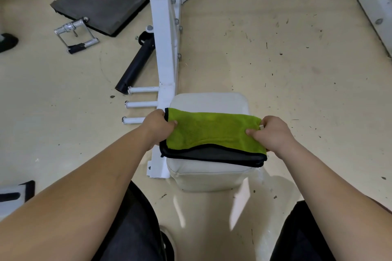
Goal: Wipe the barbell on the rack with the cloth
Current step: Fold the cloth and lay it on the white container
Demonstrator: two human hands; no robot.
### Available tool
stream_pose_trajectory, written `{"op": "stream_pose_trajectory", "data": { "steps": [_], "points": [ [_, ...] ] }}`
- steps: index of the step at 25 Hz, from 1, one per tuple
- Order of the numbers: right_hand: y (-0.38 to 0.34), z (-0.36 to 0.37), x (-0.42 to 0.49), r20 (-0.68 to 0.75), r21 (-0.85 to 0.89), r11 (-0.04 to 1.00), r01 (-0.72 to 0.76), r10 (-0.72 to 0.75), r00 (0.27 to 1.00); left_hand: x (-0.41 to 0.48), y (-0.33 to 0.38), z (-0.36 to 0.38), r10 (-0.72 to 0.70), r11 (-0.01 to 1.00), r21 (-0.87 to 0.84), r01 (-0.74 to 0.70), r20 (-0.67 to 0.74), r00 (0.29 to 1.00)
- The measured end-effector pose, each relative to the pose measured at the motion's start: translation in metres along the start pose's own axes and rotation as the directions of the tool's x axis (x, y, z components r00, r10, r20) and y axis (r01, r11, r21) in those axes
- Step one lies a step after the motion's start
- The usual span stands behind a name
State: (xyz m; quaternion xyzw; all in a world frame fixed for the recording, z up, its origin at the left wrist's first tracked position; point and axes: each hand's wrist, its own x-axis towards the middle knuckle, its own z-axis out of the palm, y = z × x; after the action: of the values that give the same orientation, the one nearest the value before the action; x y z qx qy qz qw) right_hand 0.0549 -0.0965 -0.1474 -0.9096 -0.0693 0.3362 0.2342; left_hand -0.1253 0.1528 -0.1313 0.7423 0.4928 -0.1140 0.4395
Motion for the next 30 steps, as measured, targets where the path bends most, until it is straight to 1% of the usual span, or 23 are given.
{"op": "stream_pose_trajectory", "data": {
  "steps": [1, 2, 3, 4, 6, 7, 9, 11, 12, 13, 14, 16, 17, 19, 20, 21, 22, 23, 25, 26, 28, 30],
  "points": [
    [-0.004, -0.001, -0.002, -0.006, -0.07, 0.997, 0.019, -0.02, 1.0, -0.003, 0.002, -0.004, 0.048, 0.996, 0.073, -0.046, -0.027, 0.998],
    [-0.008, -0.002, -0.005, -0.005, -0.079, 0.996, 0.037, -0.037, 0.999, -0.008, 0.005, -0.008, 0.099, 0.989, 0.112, -0.092, -0.057, 0.993],
    [-0.012, -0.003, -0.007, -0.004, -0.049, 0.997, 0.058, -0.058, 0.998, -0.013, 0.009, -0.013, 0.133, 0.988, 0.093, -0.125, -0.09, 0.987],
    [-0.016, -0.003, -0.008, -0.011, -0.011, 0.997, 0.082, -0.082, 0.997, -0.018, 0.013, -0.021, 0.144, 0.99, 0.023, -0.142, -0.126, 0.982],
    [-0.023, 0.0, -0.009, -0.024, 0.021, 0.991, 0.131, -0.131, 0.991, -0.029, 0.021, -0.037, 0.105, 0.981, -0.139, -0.133, -0.193, 0.976],
    [-0.026, 0.003, -0.01, -0.008, 0.04, 0.991, 0.13, -0.13, 0.992, -0.032, 0.024, -0.042, 0.077, 0.975, -0.19, -0.117, -0.206, 0.975],
    [-0.029, 0.01, -0.01, 0.017, 0.044, 0.994, 0.102, -0.103, 0.995, -0.04, 0.03, -0.044, 0.03, 0.962, -0.262, -0.077, -0.179, 0.983],
    [-0.029, 0.012, -0.005, -0.057, -0.068, 0.99, 0.123, -0.127, 0.99, -0.046, 0.04, -0.035, 0.033, 0.948, -0.311, -0.072, -0.131, 0.991],
    [-0.03, 0.011, -0.003, -0.103, -0.07, 0.988, 0.14, -0.147, 0.984, -0.049, 0.048, -0.029, 0.048, 0.94, -0.331, -0.081, -0.107, 0.993],
    [-0.03, 0.007, -0.002, -0.128, 0.004, 0.988, 0.157, -0.156, 0.98, -0.051, 0.057, -0.019, 0.081, 0.934, -0.343, -0.105, -0.084, 0.993],
    [-0.031, 0.004, -0.003, -0.113, 0.144, 0.976, 0.164, -0.149, 0.982, -0.054, 0.066, -0.007, 0.122, 0.931, -0.341, -0.134, -0.055, 0.991],
    [-0.03, -0.001, -0.006, -0.003, 0.426, 0.898, 0.108, -0.118, 0.993, -0.062, 0.083, 0.021, 0.218, 0.926, -0.32, -0.199, 0.024, 0.976],
    [-0.03, -0.003, -0.009, 0.06, 0.508, 0.86, 0.056, -0.1, 0.993, -0.066, 0.089, 0.035, 0.261, 0.925, -0.307, -0.222, 0.093, 0.961],
    [-0.028, -0.006, -0.012, 0.119, 0.565, 0.825, -0.021, -0.057, 0.991, -0.064, 0.092, 0.057, 0.306, 0.941, -0.23, -0.249, 0.263, 0.915],
    [-0.027, -0.005, -0.011, 0.113, 0.567, 0.824, -0.023, -0.05, 0.992, -0.059, 0.091, 0.062, 0.324, 0.945, -0.138, -0.295, 0.299, 0.898],
    [-0.025, -0.003, -0.009, 0.08, 0.558, 0.829, 0.011, -0.067, 0.994, -0.051, 0.088, 0.062, 0.351, 0.932, -0.013, -0.361, 0.275, 0.895],
    [-0.023, 0.0, -0.008, 0.043, 0.518, 0.853, 0.067, -0.104, 0.994, -0.042, 0.084, 0.059, 0.367, 0.913, 0.101, -0.395, 0.218, 0.904],
    [-0.021, 0.004, -0.006, 0.011, 0.458, 0.88, 0.127, -0.148, 0.989, -0.035, 0.08, 0.054, 0.373, 0.902, 0.161, -0.399, 0.169, 0.912],
    [-0.02, 0.015, -0.004, -0.03, 0.298, 0.934, 0.199, -0.2, 0.979, -0.024, 0.071, 0.047, 0.347, 0.912, 0.18, -0.369, 0.144, 0.927],
    [-0.023, 0.017, -0.005, -0.05, 0.237, 0.952, 0.195, -0.189, 0.981, -0.022, 0.067, 0.047, 0.345, 0.913, 0.175, -0.369, 0.151, 0.926],
    [-0.031, 0.017, -0.004, -0.112, 0.218, 0.958, 0.186, -0.165, 0.98, -0.02, 0.063, 0.048, 0.38, 0.899, 0.177, -0.401, 0.144, 0.914],
    [-0.036, 0.016, -0.009, -0.143, 0.204, 0.962, 0.18, -0.152, 0.978, -0.02, 0.062, 0.049, 0.431, 0.883, 0.161, -0.441, 0.098, 0.897]
  ]
}}
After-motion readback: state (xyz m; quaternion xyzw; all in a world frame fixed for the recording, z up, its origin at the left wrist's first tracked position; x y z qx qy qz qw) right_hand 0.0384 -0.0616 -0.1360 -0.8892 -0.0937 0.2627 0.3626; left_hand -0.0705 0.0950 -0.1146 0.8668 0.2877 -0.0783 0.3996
